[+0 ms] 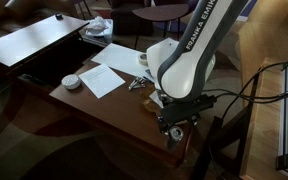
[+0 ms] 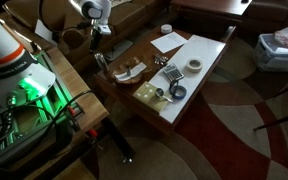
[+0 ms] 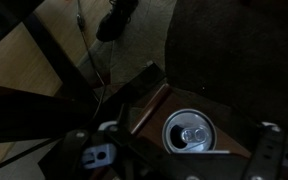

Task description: Put the can on the brown bowl

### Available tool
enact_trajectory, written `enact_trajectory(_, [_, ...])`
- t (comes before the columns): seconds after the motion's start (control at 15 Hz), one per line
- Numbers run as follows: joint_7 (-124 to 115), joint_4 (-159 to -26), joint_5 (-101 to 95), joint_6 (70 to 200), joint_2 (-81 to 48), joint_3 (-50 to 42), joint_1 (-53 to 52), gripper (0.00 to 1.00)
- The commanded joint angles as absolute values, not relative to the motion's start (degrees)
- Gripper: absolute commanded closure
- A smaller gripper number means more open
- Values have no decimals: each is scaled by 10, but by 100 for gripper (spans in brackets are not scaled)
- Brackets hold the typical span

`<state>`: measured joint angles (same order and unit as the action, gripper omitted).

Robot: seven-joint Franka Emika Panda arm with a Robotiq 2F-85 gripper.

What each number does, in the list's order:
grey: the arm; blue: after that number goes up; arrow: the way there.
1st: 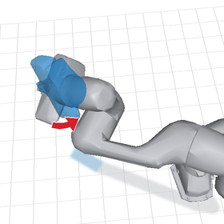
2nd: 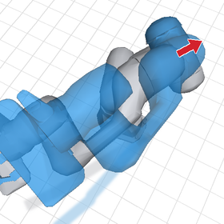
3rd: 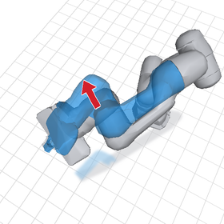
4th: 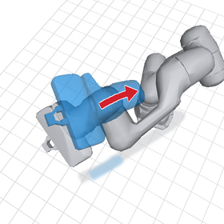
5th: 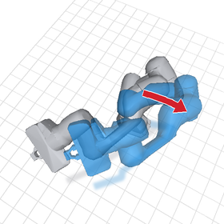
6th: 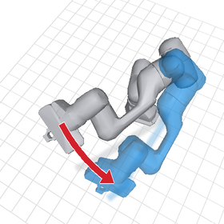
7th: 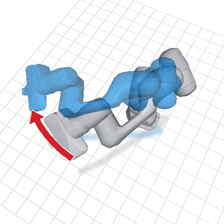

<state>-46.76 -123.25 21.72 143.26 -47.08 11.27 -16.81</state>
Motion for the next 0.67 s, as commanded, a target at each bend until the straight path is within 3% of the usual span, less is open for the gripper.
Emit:
enact_trajectory(0.0, [-442, -1197, 195, 1395, -504, 98, -175, 0])
enact_trajectory(0.6, [-293, -1140, 195, 1289, -546, 109, -156, 0])
